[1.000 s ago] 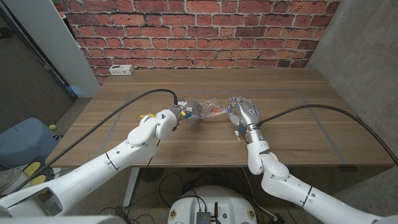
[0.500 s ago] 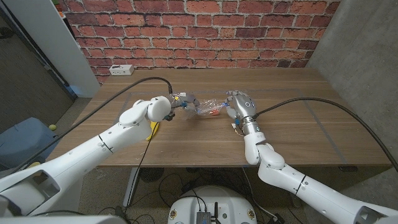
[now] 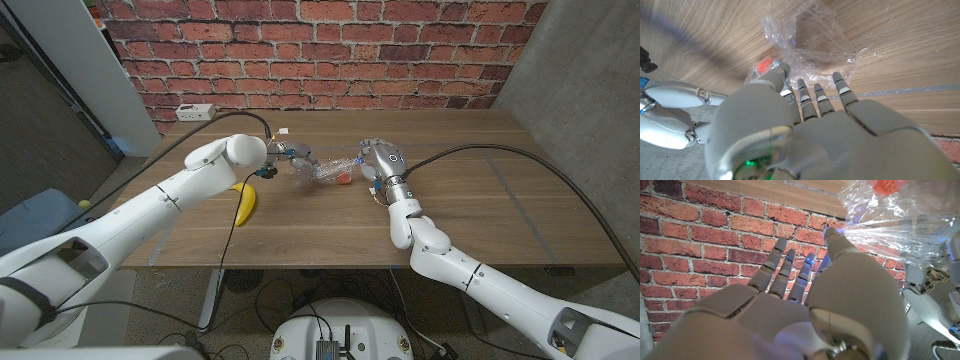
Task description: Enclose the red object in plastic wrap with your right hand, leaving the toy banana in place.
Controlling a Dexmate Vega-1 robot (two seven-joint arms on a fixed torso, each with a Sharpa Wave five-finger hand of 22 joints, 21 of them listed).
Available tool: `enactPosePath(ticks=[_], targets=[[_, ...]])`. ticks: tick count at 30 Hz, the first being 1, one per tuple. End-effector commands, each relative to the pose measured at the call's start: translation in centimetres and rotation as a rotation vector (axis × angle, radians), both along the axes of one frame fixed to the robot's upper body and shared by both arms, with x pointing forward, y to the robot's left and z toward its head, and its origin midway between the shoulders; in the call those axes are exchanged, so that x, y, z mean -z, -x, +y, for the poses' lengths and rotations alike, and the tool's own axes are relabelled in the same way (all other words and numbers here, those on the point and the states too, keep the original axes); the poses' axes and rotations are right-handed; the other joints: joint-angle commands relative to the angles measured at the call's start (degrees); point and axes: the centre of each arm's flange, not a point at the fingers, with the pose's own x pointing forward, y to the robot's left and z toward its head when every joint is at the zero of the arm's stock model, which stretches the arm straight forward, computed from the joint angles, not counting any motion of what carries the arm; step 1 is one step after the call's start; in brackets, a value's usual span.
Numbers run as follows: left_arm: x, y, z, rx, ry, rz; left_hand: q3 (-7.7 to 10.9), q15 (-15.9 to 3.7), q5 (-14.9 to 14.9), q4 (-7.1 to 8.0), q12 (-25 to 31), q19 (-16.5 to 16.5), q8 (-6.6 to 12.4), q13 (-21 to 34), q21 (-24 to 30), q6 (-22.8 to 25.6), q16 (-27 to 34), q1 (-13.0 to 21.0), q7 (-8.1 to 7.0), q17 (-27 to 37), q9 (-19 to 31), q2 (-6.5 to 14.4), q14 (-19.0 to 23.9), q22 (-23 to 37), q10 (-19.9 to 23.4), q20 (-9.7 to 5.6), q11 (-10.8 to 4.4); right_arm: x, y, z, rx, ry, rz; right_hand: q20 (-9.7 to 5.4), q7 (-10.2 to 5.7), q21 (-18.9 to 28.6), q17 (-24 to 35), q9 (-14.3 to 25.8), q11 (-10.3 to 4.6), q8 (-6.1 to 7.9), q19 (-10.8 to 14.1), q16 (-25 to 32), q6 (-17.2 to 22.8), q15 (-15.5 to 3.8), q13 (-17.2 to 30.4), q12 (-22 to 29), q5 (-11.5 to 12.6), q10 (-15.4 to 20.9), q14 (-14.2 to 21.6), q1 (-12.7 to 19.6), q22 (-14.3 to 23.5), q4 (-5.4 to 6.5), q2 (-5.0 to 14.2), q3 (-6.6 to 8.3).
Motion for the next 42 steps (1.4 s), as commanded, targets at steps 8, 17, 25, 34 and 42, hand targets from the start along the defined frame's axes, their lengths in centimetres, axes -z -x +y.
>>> enactPosePath(ticks=[8,17,25,34,42], targets=[[-3.8,-3.2,-1.8,0.091,0.096,0.123,3.50,-0.40,1.47,2.63,0.64,5.86,2.61,0.55,3.71,-0.09,2.30,-1.50,3.68,0.63,4.64,0.17,10.41,0.93,4.63,-0.94,1.54,-1.5,-3.5,-0.5,0.010,-0.014,0.029,0.31,-0.53,-0.21,0.25,0.34,0.23,-0.44,-0.06,-0.32,-0.60,-8.78,0.20,-0.42,-0.11,-0.19,-0.18,-0.66,0.23,0.11,0.34,0.63],[-4.2,-5.4,-2.0,0.091,0.194,0.272,6.33,-1.15,1.51,3.74,1.09,13.07,4.96,0.91,8.54,-1.79,3.46,-2.66,4.42,0.65,8.08,-0.05,18.46,1.83,8.56,-2.44,2.27,-1.8,-4.2,-0.6,-0.001,-0.046,0.035,0.55,-2.12,-0.33,0.76,0.34,0.47,-2.40,-0.16,-0.37,-5.01,-8.54,0.29,-1.33,-0.31,-1.08,-0.50,-0.76,0.25,0.09,1.23,1.04],[-4.3,-6.2,-2.6,0.034,0.223,0.321,7.59,-2.24,1.40,3.75,1.17,17.51,6.53,1.13,11.67,-2.29,3.39,-3.29,4.73,0.56,10.01,-0.37,21.61,2.25,10.64,-3.84,2.35,-1.9,-4.0,-1.1,-0.036,-0.149,0.059,1.77,-4.03,-0.53,1.16,-0.04,1.89,-9.26,-0.27,-1.34,-19.02,-6.66,0.56,-3.45,-0.75,-5.49,-1.77,-3.99,0.29,1.00,0.94,0.57],[-3.9,-6.8,-3.3,-0.018,0.259,0.350,8.19,-2.61,1.31,3.82,1.35,19.50,7.49,1.27,13.37,-2.58,3.49,-3.74,4.62,0.63,11.15,-0.35,23.74,2.43,12.26,-4.26,2.26,-1.8,-2.1,-2.5,-0.198,-0.315,0.033,3.86,-1.97,-1.05,2.43,-0.05,4.20,-10.69,-0.93,-1.35,-30.61,-4.55,0.91,-4.03,-1.01,-9.65,-3.26,-11.13,0.37,3.70,0.67,-2.59],[-3.9,-7.1,-3.7,-0.066,0.317,0.339,8.60,-3.05,1.25,3.81,1.52,20.48,8.28,1.41,14.46,-2.54,3.52,-4.07,4.52,0.65,11.95,-0.46,25.21,2.52,13.55,-4.29,2.21,-0.7,0.5,-3.0,-0.265,-0.314,-0.087,5.13,0.32,0.38,3.62,0.88,4.69,-6.77,2.98,2.24,-25.66,-6.40,2.62,0.32,-0.68,-2.13,5.92,-11.22,0.55,2.06,1.06,-2.30]])
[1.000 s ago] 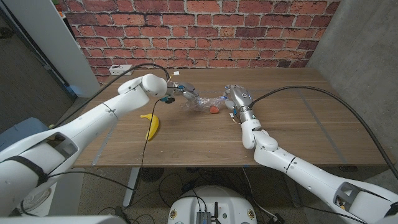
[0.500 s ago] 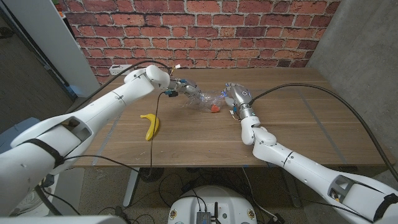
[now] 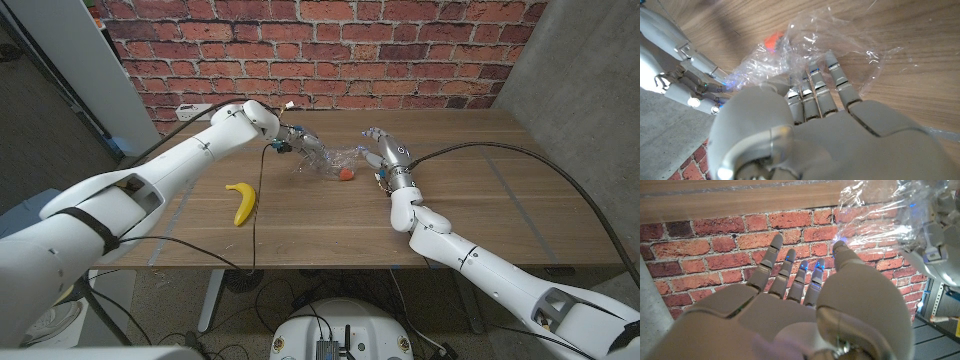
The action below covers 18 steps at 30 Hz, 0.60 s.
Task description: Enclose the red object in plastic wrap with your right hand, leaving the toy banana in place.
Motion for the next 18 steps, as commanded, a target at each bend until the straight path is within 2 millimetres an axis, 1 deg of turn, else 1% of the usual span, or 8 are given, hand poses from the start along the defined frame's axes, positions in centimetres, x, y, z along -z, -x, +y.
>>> enactPosePath(ticks=[1,2,6,7,12,14,15,18], targets=[[0.0,-0.7,-0.7,-0.082,0.072,0.019,0.68,-0.22,-0.09,-0.06,0.38,1.06,0.73,0.40,0.88,0.82,0.49,-0.56,1.10,0.13,0.69,-0.12,1.28,0.14,1.18,-0.13,-0.01,1.0,3.3,-1.1,-0.112,-0.075,-0.129,-0.04,0.39,0.92,1.05,0.75,0.05,2.52,2.13,1.60,4.65,-6.33,1.12,2.54,0.32,4.46,3.88,0.10,0.28,-1.26,-0.04,0.40],[0.0,-0.8,-0.7,-0.092,0.083,0.017,0.74,-0.30,-0.09,-0.09,0.36,1.25,0.88,0.44,1.07,0.90,0.46,-0.61,1.17,0.13,0.81,-0.16,1.45,0.15,1.23,-0.10,0.13,1.1,3.5,-1.1,-0.119,-0.055,-0.121,-0.07,0.46,1.01,1.04,0.78,-0.05,2.92,2.31,1.53,5.57,-6.29,1.28,2.75,0.33,4.69,4.12,0.14,0.30,-1.47,-0.24,0.46],[0.1,-1.0,-0.7,-0.112,0.111,0.018,0.87,-0.25,-0.09,-0.12,0.40,1.44,1.11,0.55,1.38,0.84,0.34,-0.72,1.14,0.13,1.06,-0.18,1.61,0.17,1.50,-0.16,0.14,1.2,4.1,-1.1,-0.147,0.019,-0.047,-0.18,-0.28,1.00,0.99,0.80,-0.15,3.86,2.23,1.01,7.87,-6.09,1.69,3.08,0.40,4.78,4.20,-0.07,0.32,-1.91,-0.95,0.56],[0.1,-1.0,-0.7,-0.113,0.109,0.018,0.92,-0.21,-0.10,-0.11,0.38,1.66,1.18,0.60,1.58,0.73,0.27,-0.78,1.19,0.14,1.19,-0.18,1.64,0.18,1.55,-0.21,0.22,1.3,4.3,-1.1,-0.157,0.029,-0.031,-0.23,-0.22,0.97,0.97,0.78,-0.19,3.96,2.13,0.72,8.15,-6.01,1.78,2.84,0.45,4.07,3.87,0.00,0.32,-2.09,-1.05,0.70],[0.1,-1.2,-1.1,-0.136,0.130,0.015,1.10,-0.15,-0.14,-0.06,0.38,2.64,1.51,0.79,2.38,0.47,0.17,-1.03,1.10,0.20,1.62,-0.16,2.07,0.20,1.84,-0.24,0.34,1.0,4.9,-1.0,-0.223,0.108,0.065,-0.86,-0.34,0.91,0.79,0.65,-0.13,3.47,1.93,0.25,7.23,-6.03,1.98,2.34,0.62,2.78,3.92,0.73,0.33,-2.91,-1.32,1.35],[0.1,-1.3,-1.2,-0.142,0.143,0.016,1.17,-0.21,-0.16,-0.06,0.39,2.82,1.62,0.86,2.62,0.43,0.17,-1.12,1.04,0.22,1.72,-0.17,2.36,0.20,2.00,-0.29,0.20,0.8,5.0,-0.9,-0.257,0.140,0.110,-1.29,-0.33,1.01,0.72,0.59,-0.16,3.40,2.18,0.41,7.27,-6.57,2.06,2.32,0.73,2.77,4.82,1.34,0.33,-3.36,-1.24,1.84],[0.1,-1.3,-1.2,-0.140,0.152,0.012,1.21,-0.21,-0.16,-0.07,0.44,2.99,1.66,0.89,2.76,0.44,0.14,-1.15,0.96,0.22,1.73,-0.19,2.43,0.21,2.18,-0.30,0.19,0.6,5.1,-0.8,-0.274,0.158,0.138,-1.54,-0.29,1.04,0.67,0.53,-0.24,3.38,2.20,0.67,7.40,-6.59,2.12,2.56,0.75,3.43,5.89,1.55,0.33,-3.58,-1.39,2.07],[0.1,-1.3,-1.4,-0.148,0.160,-0.006,1.36,-0.25,-0.17,-0.14,0.57,3.32,1.76,1.02,3.18,0.57,0.09,-1.26,1.00,0.23,1.60,-0.23,2.81,0.21,2.74,-0.33,0.42,0.4,5.2,-0.4,-0.293,0.197,0.174,-2.04,0.05,1.13,0.58,0.45,0.27,3.54,2.39,0.49,8.13,-6.58,2.21,2.76,0.81,4.03,6.11,1.95,0.33,-3.83,-1.31,2.55]])
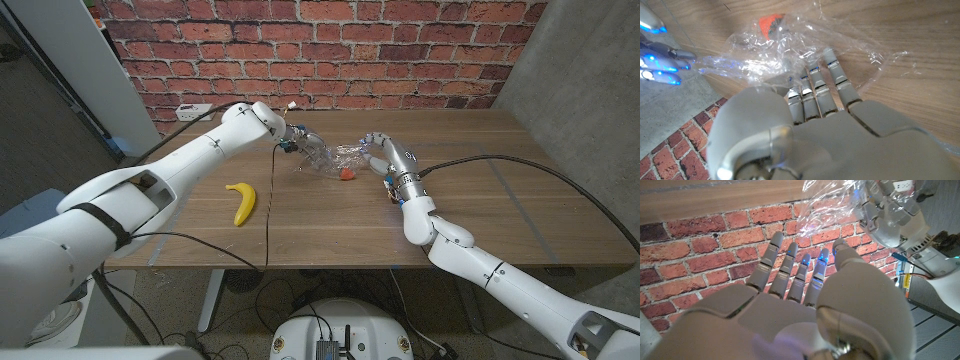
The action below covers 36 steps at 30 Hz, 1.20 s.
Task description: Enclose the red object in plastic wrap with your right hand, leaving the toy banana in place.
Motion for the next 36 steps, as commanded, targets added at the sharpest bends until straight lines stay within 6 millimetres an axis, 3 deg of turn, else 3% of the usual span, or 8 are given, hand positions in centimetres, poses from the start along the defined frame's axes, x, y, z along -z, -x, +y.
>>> enactPosePath(ticks=[1,7,13,19,23,27,36], targets=[[0.0,-0.3,-0.6,-0.045,0.054,-0.024,0.56,0.02,-0.03,-0.04,0.59,0.90,0.58,0.26,0.96,0.81,0.10,-0.61,0.76,0.25,0.00,0.00,1.10,0.22,1.00,-0.18,-0.18,-0.4,1.4,0.8,-0.126,0.178,0.169,-0.87,0.35,0.31,-0.02,0.01,0.29,0.02,0.32,0.23,0.77,-6.38,0.32,0.22,0.54,1.18,0.94,1.28,0.06,-0.60,0.10,0.58],[-0.2,-0.4,-0.9,-0.041,0.054,-0.022,0.73,0.10,-0.05,-0.07,0.53,0.92,0.75,0.41,1.33,0.88,-0.07,-0.77,0.84,0.29,0.00,0.00,1.24,0.21,1.12,-0.18,-0.06,-0.9,0.5,1.7,-0.158,0.242,0.253,-2.14,0.32,0.32,-0.57,-0.15,0.28,-0.19,0.26,-0.29,1.03,-6.95,0.33,0.55,0.51,2.52,1.27,1.85,0.05,-1.09,-0.74,1.04],[-0.2,-0.6,-1.1,-0.034,0.049,-0.015,0.93,0.15,-0.07,-0.09,0.34,0.72,0.79,0.59,1.71,0.66,-0.34,-0.99,0.83,0.34,-0.09,0.00,1.23,0.19,0.98,-0.19,-0.16,-1.2,-0.7,2.6,-0.157,0.280,0.298,-3.02,-0.43,-0.08,-2.60,-0.39,0.26,-2.17,-0.89,-3.11,-2.15,-6.65,-0.08,-1.27,0.40,0.00,-1.63,3.00,-0.01,-1.17,-1.42,2.19],[-0.1,-0.8,-0.9,-0.033,0.052,-0.010,1.06,0.13,-0.08,-0.10,0.25,0.52,0.84,0.72,1.96,0.63,-0.50,-1.17,0.73,0.38,-0.22,-0.02,1.26,0.17,0.99,-0.18,0.14,-1.6,-1.8,3.6,-0.152,0.319,0.343,-2.23,-1.84,-1.23,-4.36,-0.58,-0.23,-4.15,-3.39,-6.38,-6.56,-6.24,-0.61,-3.98,0.25,-4.91,-6.80,3.39,-0.17,-0.86,-2.19,2.80],[0.0,-0.9,-0.7,-0.033,0.055,-0.003,1.17,0.10,-0.07,-0.15,0.22,0.44,0.93,0.81,2.17,0.78,-0.60,-1.27,0.81,0.39,-0.32,-0.07,1.36,0.15,1.12,-0.15,-0.07,-1.7,-2.7,4.1,-0.143,0.340,0.369,-1.13,-2.15,-2.49,-5.20,-0.66,-0.07,-4.94,-5.74,-8.58,-10.24,-4.76,-1.02,-5.36,0.23,-8.62,-12.18,3.13,-0.33,-0.57,-2.84,2.35],[0.2,-0.9,-0.4,-0.032,0.064,0.004,1.28,0.22,-0.05,-0.22,0.12,0.38,0.94,0.89,2.36,0.72,-0.74,-1.36,0.84,0.39,-0.42,-0.11,1.34,0.13,1.04,-0.10,0.16,-1.9,-3.4,4.9,-0.133,0.371,0.381,0.07,-2.29,-3.60,-5.78,-0.71,0.21,-5.20,-7.42,-9.29,-13.60,-3.32,-1.36,-5.69,0.23,-11.18,-15.55,2.53,-0.46,-0.16,-3.09,1.48],[0.3,-0.9,0.0,-0.025,0.085,0.009,1.46,0.81,-0.06,-0.25,-0.04,-0.15,0.88,1.10,2.71,0.51,-0.98,-1.68,1.36,0.51,-0.72,-0.06,1.31,0.07,1.04,0.39,0.77,-2.5,-4.8,5.9,-0.113,0.399,0.391,1.58,-2.70,-5.17,-6.55,-0.82,0.27,-5.10,-9.43,-9.55,-16.70,-1.23,-1.86,-5.86,0.34,-14.42,-19.17,1.66,-0.59,0.20,-3.27,0.35]])
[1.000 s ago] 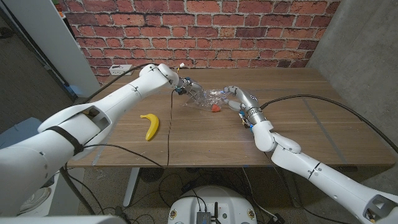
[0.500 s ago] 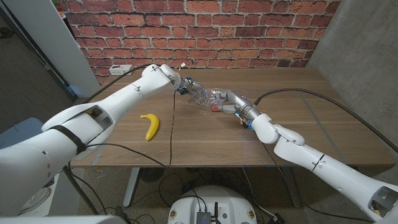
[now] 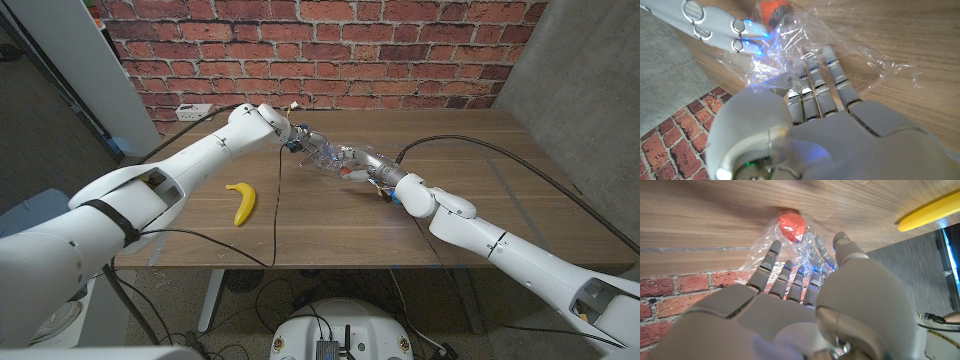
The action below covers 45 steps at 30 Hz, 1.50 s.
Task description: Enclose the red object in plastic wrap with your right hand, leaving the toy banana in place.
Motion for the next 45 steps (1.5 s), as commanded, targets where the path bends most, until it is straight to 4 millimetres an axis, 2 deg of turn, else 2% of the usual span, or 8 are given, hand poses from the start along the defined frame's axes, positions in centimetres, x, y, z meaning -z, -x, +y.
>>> enactPosePath(ticks=[1,5,6,11,17,27,37,45], targets=[[0.2,0.0,0.5,0.011,0.028,0.011,0.51,0.46,-0.13,-0.11,-0.23,-0.25,0.29,0.32,0.58,0.46,-0.04,-0.55,1.39,0.25,0.02,0.06,0.33,0.07,0.12,0.51,0.59,-1.0,-2.2,1.9,0.018,0.069,0.029,0.22,-0.22,-0.91,-0.27,-0.01,0.06,-0.21,-0.85,-0.31,-1.74,-1.71,-0.17,-0.31,0.38,-1.40,-1.56,-0.46,0.11,-0.08,0.10,-0.57],[0.2,0.1,0.8,0.024,0.055,0.034,-0.13,1.58,-0.43,0.80,-0.83,-3.30,-1.48,0.68,0.43,-3.12,-0.45,-2.11,0.84,0.72,-0.83,-0.07,-0.54,-0.07,-0.80,1.96,0.56,-1.2,-2.7,2.2,0.029,0.094,0.047,0.52,-0.24,-1.44,-0.49,-0.04,0.14,-0.21,-1.53,-0.38,-2.79,-1.34,-0.31,-0.38,0.43,-2.57,-2.77,-0.65,0.08,0.00,0.16,-0.80],[0.3,0.1,0.9,0.025,0.069,0.040,-1.07,1.89,-0.76,1.43,-1.28,-6.76,-3.74,0.95,-0.21,-6.88,-0.94,-3.78,0.76,0.91,-1.93,-0.68,-1.77,-0.23,-1.66,3.09,0.94,-1.2,-2.9,2.3,0.032,0.101,0.051,0.52,-0.23,-1.57,-0.52,-0.04,0.10,-0.17,-1.71,-0.33,-2.95,-1.32,-0.35,-0.37,0.44,-2.81,-2.93,-0.74,0.08,0.07,0.26,-0.85],[0.3,0.4,1.6,0.029,0.089,0.030,-4.94,2.93,-2.30,2.21,-1.74,-12.23,-14.28,1.40,-0.80,-20.97,-1.78,-9.34,-1.95,0.83,-7.15,-2.89,-4.53,-0.92,-4.49,4.56,1.09,-1.3,-3.5,2.8,0.044,0.129,0.071,0.85,-0.57,-1.92,-0.63,-0.06,0.07,-0.12,-2.12,-0.21,-3.53,-0.94,-0.45,-0.24,0.45,-3.18,-3.41,-1.06,0.07,0.27,0.43,-1.05],[0.2,1.2,2.4,0.022,0.120,-0.025,-8.46,5.29,-3.32,1.83,-3.84,-16.87,-20.94,1.42,-2.17,-28.64,-3.48,-13.46,-2.84,0.93,-12.09,-4.41,-12.77,-1.78,-12.55,5.42,2.58,-1.3,-4.3,3.3,0.057,0.159,0.089,1.00,-0.29,-2.10,-0.70,-0.08,0.24,0.03,-2.14,0.00,-3.74,-0.65,-0.54,-0.04,0.47,-3.18,-3.53,-1.50,0.06,0.51,0.58,-1.27],[-0.5,4.3,3.7,-0.053,0.191,-0.316,-12.83,8.12,-3.47,-0.52,-4.49,-29.90,-22.64,0.02,-7.58,-37.41,-4.15,-17.48,-5.75,0.43,-19.00,-5.39,-31.56,-2.57,-28.65,5.94,2.61,-1.2,-4.9,3.5,0.079,0.187,0.100,1.08,-0.40,-2.29,-0.74,-0.10,0.33,0.39,-2.06,0.39,-3.35,-0.65,-0.65,0.28,0.51,-2.87,-3.33,-2.21,0.07,0.92,0.91,-1.57],[-0.2,7.2,5.3,-0.105,0.317,-0.606,-14.25,7.44,-3.18,-1.58,-4.52,-34.70,-22.65,-1.11,-9.93,-43.94,-4.15,-19.58,-8.68,-0.05,-22.30,-5.42,-38.79,-2.61,-37.25,6.44,1.43,-1.2,-5.4,3.7,0.064,0.181,0.137,-0.19,-1.24,-2.85,-0.49,-0.09,-0.06,1.04,-1.94,1.23,-2.12,-1.32,-0.91,0.79,0.65,-2.36,-3.47,-3.92,0.14,2.76,5.10,-1.38],[-0.4,9.2,7.9,-0.165,0.418,-0.691,-14.25,7.53,-3.08,-1.81,-4.47,-35.68,-22.55,-1.30,-10.39,-44.48,-3.97,-19.66,-8.80,-0.11,-22.73,-5.03,-39.37,-2.60,-38.43,6.50,1.33,-1.5,-6.0,3.6,0.011,0.190,0.210,1.78,-2.00,-5.23,-0.47,-0.13,2.00,1.16,-4.24,1.47,-1.23,0.83,-1.28,0.86,0.23,-3.28,-5.09,-16.42,0.23,8.18,3.07,-7.67]])
